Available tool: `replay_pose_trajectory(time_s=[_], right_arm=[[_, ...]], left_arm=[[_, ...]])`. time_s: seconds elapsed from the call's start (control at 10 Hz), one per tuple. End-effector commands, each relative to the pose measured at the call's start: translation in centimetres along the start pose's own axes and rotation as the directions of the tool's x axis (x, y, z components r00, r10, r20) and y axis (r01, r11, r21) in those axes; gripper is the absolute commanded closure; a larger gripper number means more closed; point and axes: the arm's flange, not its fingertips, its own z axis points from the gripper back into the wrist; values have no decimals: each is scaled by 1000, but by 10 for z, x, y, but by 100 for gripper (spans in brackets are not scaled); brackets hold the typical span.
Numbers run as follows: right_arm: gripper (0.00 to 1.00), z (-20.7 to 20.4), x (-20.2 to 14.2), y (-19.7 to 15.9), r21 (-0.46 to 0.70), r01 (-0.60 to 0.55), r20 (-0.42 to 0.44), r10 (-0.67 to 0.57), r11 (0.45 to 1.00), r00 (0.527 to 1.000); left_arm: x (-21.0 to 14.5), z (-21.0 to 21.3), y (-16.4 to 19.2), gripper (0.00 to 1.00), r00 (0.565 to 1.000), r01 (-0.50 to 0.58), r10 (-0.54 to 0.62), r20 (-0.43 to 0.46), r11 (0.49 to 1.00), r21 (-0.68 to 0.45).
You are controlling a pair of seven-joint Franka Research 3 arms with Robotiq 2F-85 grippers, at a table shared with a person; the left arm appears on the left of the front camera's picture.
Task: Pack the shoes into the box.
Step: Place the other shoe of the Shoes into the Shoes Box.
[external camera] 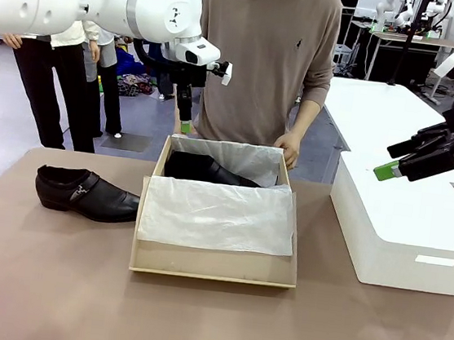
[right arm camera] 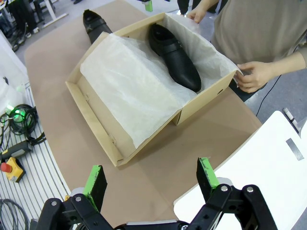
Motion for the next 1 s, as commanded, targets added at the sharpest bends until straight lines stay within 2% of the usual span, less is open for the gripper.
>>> replay_pose_trajectory(time_s=[0.0, 0.2, 0.3, 0.6, 0.7, 0.8, 0.9], right_arm=[[0, -1, 1, -1, 11, -7, 17, 7, 1000, 1000], [0, -1, 1, -1, 11, -7, 17, 7, 1000, 1000], [0, -1, 1, -1, 11, -7, 17, 7, 1000, 1000], [0, -1, 1, -1, 11, -7, 17, 7, 1000, 1000], [0, -1, 1, -1, 11, -7, 17, 7, 1000, 1000], [0, -1, 1, -1, 11, -7, 17, 7, 1000, 1000], [0, -1, 1, -1, 11, -7, 17, 7, 1000, 1000]], left_arm=[[-1, 4, 1, 14, 1000, -15, 15, -1, 1000, 8], [0, 0, 0, 14, 1000, -1, 1, 0, 1000, 0], [-10, 10, -18, 14, 998, 37, -37, 51, 999, 12], [-58, 42, -53, 14, 992, 20, -27, 122, 998, 55], [-74, 50, -62, 14, 994, 17, -25, 107, 997, 77], [-93, 57, -69, 14, 990, 30, -39, 134, 997, 71], [-112, 62, -76, 14, 983, 89, -96, 157, 995, 55]])
